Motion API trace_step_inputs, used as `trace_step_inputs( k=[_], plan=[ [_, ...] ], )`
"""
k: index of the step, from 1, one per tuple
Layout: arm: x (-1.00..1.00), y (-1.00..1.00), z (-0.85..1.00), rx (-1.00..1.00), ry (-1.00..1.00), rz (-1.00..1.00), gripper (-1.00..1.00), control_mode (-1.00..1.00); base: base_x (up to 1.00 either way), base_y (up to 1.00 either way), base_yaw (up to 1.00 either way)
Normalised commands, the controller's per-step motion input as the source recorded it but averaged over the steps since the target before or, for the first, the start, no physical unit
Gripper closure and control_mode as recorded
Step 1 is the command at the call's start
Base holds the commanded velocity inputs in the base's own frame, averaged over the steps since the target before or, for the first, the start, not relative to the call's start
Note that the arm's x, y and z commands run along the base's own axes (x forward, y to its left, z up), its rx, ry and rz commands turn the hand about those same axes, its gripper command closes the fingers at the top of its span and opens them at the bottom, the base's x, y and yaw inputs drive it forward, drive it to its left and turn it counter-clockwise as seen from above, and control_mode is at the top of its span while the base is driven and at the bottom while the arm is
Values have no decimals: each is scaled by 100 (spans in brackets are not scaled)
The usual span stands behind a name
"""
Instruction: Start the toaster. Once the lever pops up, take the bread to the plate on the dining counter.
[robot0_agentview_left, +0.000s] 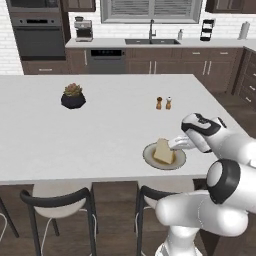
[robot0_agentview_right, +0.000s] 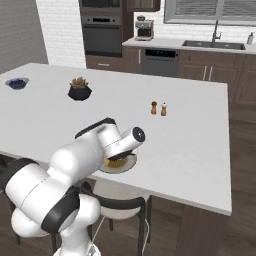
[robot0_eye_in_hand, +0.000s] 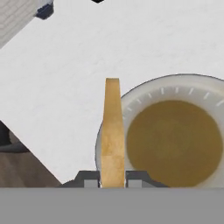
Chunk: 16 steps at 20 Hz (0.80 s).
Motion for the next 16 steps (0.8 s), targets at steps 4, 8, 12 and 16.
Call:
trace_step_inputs(
  k=[4, 8, 12, 16],
  plan=[
    [8, -6, -9, 0, 0, 2, 100, -100, 0, 0, 0],
    [0, -11, -20, 0, 0, 1, 100, -100, 0, 0, 0],
    [11, -8, -26, 0, 0, 1, 100, -100, 0, 0, 0],
    [27, -2, -17, 0, 0, 1, 100, -100, 0, 0, 0]
  ],
)
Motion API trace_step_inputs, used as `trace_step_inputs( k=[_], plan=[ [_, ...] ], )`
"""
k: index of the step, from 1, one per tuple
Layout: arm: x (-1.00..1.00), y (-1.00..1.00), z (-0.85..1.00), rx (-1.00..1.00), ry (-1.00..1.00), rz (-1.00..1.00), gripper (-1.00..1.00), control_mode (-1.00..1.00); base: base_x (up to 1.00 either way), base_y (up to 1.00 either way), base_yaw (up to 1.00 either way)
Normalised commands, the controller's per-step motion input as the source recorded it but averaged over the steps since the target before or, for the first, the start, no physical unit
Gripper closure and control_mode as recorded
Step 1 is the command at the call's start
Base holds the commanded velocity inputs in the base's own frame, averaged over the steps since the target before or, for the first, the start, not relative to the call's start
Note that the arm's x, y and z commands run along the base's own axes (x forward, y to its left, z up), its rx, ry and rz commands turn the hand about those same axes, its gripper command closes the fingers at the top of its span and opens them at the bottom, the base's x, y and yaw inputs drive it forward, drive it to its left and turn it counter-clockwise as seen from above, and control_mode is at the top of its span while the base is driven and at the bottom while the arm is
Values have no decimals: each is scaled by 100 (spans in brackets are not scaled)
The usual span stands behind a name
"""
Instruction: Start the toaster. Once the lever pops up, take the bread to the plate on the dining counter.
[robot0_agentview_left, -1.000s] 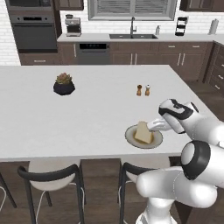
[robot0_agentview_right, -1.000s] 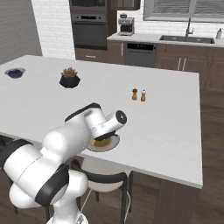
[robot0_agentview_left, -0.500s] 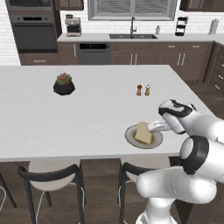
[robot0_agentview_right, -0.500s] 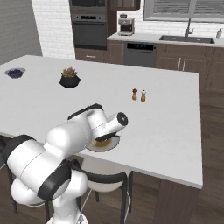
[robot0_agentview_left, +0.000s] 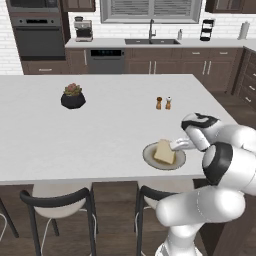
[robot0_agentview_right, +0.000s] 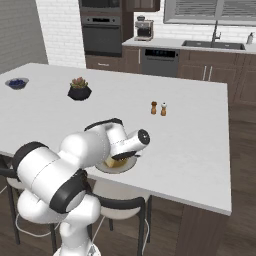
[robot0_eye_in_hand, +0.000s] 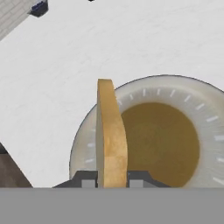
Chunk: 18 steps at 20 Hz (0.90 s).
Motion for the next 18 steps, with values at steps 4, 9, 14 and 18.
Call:
trace_step_inputs(
  k=[4, 9, 14, 18],
  plan=[
    [24, 0, -22, 0, 0, 1, 100, -100, 0, 0, 0],
    [0, 0, -30, 0, -1, 2, 100, -100, 0, 0, 0],
    [0, -3, -1, 0, -6, 2, -100, -100, 0, 0, 0],
    [0, -9, 0, -1, -3, 2, -100, -100, 0, 0, 0]
  ],
)
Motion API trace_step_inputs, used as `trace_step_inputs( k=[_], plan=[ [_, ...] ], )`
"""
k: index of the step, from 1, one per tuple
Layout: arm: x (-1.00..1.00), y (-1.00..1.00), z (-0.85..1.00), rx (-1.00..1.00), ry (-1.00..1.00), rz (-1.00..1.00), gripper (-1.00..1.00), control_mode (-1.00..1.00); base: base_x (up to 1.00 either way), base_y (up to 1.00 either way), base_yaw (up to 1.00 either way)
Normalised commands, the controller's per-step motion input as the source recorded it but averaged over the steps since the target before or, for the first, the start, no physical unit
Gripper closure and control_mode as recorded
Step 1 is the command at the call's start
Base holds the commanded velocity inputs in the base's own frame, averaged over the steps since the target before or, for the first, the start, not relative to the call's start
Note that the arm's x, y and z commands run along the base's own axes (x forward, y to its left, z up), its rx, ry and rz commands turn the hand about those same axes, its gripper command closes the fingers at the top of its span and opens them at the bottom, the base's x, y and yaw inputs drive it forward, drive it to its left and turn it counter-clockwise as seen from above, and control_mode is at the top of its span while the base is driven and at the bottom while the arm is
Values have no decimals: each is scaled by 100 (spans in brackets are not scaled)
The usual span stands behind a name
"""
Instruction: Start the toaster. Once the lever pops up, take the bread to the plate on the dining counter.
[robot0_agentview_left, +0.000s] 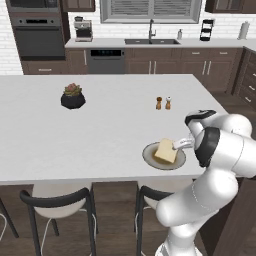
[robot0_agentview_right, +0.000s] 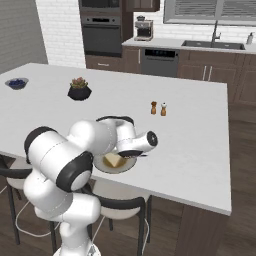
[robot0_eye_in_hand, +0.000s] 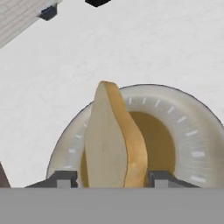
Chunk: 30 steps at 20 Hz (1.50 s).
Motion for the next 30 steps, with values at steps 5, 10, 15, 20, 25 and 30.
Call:
trace_step_inputs(
  k=[5, 10, 15, 20, 25, 30],
  plan=[
    [0, -4, 0, -10, 0, 0, -100, -100, 0, 0, 0],
    [13, -9, 4, -16, 0, 0, -100, -100, 0, 0, 0],
    [7, -5, 10, -20, 0, 0, -100, -100, 0, 0, 0],
    [0, 0, 3, -17, 0, 0, -100, -100, 0, 0, 0],
    [-2, -6, 0, -10, 0, 0, -100, -100, 0, 0, 0],
    [0, -26, 6, -1, 1, 0, -100, -100, 0, 0, 0]
  ],
)
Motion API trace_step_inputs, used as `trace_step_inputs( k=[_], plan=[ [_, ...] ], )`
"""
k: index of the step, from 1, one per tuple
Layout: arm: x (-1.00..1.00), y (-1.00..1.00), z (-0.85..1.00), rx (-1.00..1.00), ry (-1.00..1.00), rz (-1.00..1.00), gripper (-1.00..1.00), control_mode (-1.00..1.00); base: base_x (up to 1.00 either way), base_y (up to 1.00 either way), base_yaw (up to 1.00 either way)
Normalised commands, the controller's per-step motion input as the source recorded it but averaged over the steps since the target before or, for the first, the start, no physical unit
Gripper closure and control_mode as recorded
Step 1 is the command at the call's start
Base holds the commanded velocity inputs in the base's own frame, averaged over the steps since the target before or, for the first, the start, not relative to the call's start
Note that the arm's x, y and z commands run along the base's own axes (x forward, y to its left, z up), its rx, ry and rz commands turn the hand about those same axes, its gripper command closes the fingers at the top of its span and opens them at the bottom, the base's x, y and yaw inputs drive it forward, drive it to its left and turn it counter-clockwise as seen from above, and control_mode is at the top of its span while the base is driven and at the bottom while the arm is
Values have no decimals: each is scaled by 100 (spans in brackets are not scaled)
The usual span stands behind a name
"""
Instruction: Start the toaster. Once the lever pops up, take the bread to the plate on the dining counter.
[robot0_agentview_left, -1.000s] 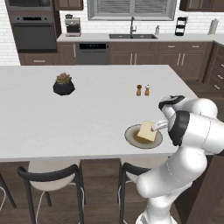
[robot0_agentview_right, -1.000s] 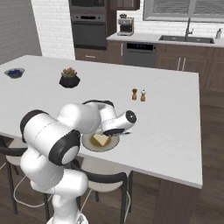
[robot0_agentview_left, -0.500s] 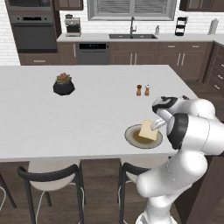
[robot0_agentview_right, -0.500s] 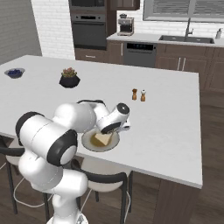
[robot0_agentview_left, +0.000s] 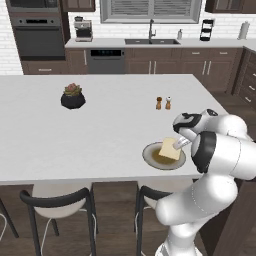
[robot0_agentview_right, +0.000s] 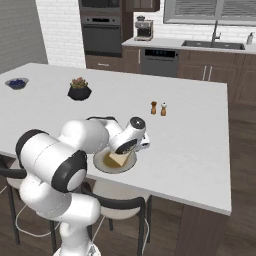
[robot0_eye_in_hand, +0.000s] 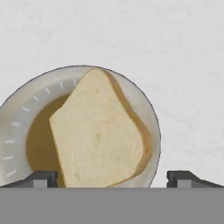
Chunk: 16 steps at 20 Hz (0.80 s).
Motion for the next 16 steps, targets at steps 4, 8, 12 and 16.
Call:
trace_step_inputs(
  k=[4, 8, 12, 16],
  plan=[
    [0, -19, 18, 0, 3, 0, -100, -100, 0, 0, 0],
    [0, -12, 32, 0, 2, 0, -100, -100, 0, 0, 0],
    [-8, 22, 34, 1, 1, 0, -100, -100, 0, 0, 0],
    [-49, 20, 72, 1, 7, -2, -100, -100, 0, 0, 0]
  ],
)
